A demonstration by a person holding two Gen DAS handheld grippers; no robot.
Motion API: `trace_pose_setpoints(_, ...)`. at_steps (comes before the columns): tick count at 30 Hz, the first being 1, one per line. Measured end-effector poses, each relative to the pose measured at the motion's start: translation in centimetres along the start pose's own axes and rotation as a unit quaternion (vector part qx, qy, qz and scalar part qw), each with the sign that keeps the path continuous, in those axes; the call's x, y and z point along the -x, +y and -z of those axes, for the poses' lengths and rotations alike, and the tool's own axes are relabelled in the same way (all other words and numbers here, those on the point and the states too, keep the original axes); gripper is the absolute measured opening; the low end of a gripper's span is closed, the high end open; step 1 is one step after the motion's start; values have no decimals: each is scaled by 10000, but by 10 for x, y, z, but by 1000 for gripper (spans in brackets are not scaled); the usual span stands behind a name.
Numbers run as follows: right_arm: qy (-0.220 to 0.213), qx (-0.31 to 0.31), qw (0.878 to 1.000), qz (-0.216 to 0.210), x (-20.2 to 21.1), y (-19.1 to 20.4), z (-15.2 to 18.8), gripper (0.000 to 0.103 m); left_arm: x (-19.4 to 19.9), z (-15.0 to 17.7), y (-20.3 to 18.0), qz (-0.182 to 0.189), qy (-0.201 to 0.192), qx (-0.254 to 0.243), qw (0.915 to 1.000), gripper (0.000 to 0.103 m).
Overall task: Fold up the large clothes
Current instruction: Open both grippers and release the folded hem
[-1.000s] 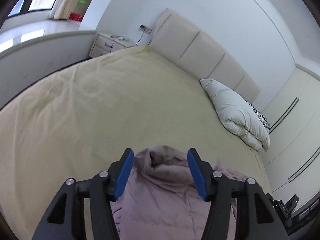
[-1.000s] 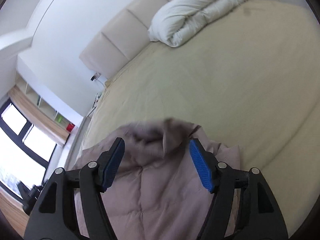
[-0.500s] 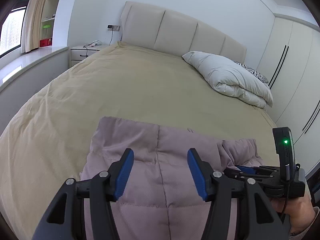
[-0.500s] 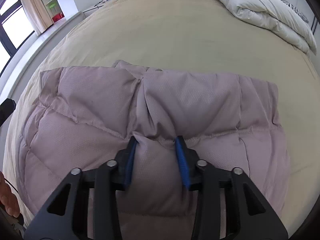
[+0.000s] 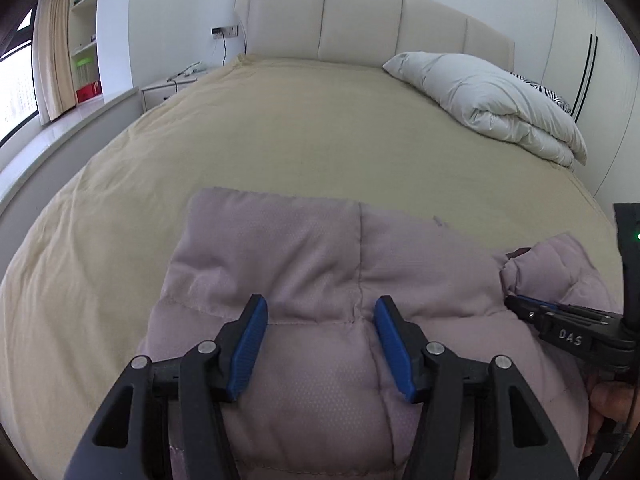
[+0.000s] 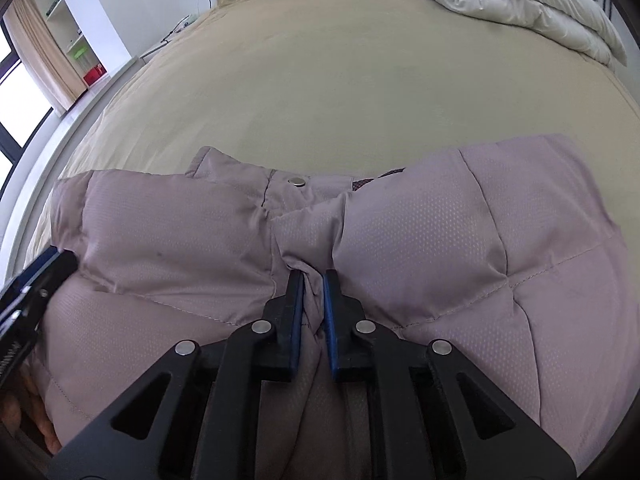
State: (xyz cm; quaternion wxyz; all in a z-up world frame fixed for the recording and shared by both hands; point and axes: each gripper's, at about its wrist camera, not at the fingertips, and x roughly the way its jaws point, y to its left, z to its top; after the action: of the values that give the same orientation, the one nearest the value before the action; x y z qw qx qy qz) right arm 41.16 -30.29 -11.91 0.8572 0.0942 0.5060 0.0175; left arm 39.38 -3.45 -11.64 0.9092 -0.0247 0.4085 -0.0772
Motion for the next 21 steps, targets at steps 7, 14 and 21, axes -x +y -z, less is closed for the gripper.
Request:
trace_pose_setpoints(7,-157,191,9997,87,-14,3,13,9,-12,12,5,35,-34,141,9999,62)
trace_pose_setpoints(14,-268,32,9996,-83,-16,-7,19,9,-24,12,4,-29,155,117,9998,64)
trace_pose_setpoints(21,-576,20,9977,-357,52,-17,18,10,2,7,9,-60,296,136,9995,64)
